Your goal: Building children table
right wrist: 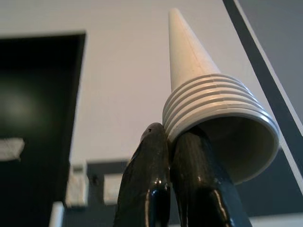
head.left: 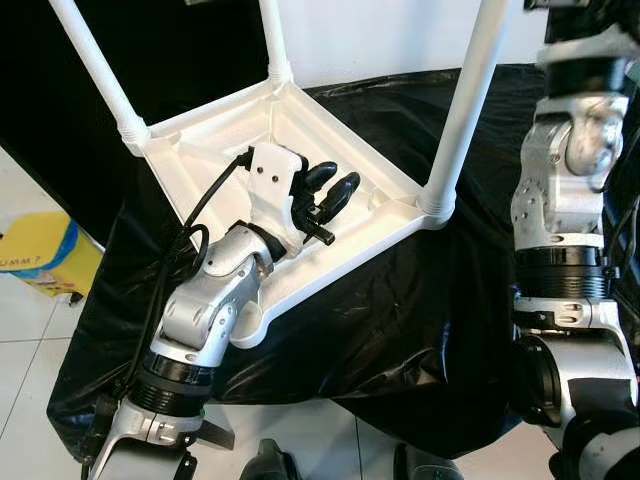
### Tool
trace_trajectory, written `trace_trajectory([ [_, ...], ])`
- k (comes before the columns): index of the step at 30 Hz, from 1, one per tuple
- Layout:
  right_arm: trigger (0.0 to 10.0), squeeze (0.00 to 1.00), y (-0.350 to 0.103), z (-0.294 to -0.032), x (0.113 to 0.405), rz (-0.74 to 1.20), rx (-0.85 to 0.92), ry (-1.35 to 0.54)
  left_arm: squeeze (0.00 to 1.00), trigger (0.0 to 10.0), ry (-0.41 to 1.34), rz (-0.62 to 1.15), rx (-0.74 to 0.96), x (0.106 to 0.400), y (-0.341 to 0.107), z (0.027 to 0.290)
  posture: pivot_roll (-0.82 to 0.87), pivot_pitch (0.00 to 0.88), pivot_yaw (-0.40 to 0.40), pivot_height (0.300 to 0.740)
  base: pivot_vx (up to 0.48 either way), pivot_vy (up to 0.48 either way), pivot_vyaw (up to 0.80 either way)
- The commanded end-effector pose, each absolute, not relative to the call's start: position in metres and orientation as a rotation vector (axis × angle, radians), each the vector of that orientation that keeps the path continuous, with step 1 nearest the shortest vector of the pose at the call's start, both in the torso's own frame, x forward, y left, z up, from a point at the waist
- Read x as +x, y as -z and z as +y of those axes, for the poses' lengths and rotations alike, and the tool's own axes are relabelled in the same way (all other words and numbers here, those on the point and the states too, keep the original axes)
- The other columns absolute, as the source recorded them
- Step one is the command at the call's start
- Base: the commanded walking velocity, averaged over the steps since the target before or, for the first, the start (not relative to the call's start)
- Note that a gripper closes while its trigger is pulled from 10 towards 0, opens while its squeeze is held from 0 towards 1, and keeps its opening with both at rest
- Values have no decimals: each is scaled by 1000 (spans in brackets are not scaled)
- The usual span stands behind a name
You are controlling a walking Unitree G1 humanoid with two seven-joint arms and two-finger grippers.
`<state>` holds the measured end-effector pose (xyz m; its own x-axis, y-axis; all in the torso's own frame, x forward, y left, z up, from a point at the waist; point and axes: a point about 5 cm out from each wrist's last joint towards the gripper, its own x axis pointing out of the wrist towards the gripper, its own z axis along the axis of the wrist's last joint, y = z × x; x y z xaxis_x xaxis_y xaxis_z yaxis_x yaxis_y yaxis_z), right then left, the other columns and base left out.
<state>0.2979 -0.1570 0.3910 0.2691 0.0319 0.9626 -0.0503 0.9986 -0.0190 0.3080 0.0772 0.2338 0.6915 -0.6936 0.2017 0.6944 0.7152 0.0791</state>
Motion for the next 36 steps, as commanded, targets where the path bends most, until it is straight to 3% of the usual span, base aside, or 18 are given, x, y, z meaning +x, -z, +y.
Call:
trace_trajectory([
  [1,10000,0,-401,-147,288,-1353,10,-107,0,10000,782,-234,17,310,-236,80,-56,19,69,740,0,0,0],
  [6,10000,0,-379,-104,286,-1237,-117,-411,0,10000,723,-244,1,321,-237,86,-59,15,61,740,0,0,0],
  [13,10000,0,-343,-91,292,-1093,-167,-534,0,10000,697,-259,-30,324,-240,92,-54,14,47,740,0,0,0],
  [24,10000,0,-285,-95,306,-827,-116,-578,0,10000,695,-249,-150,329,-238,105,-43,8,28,740,0,0,0],
  [36,10000,0,-227,-103,294,-587,-69,-571,0,10000,709,-141,-272,333,-214,105,-60,0,22,740,0,0,0],
])
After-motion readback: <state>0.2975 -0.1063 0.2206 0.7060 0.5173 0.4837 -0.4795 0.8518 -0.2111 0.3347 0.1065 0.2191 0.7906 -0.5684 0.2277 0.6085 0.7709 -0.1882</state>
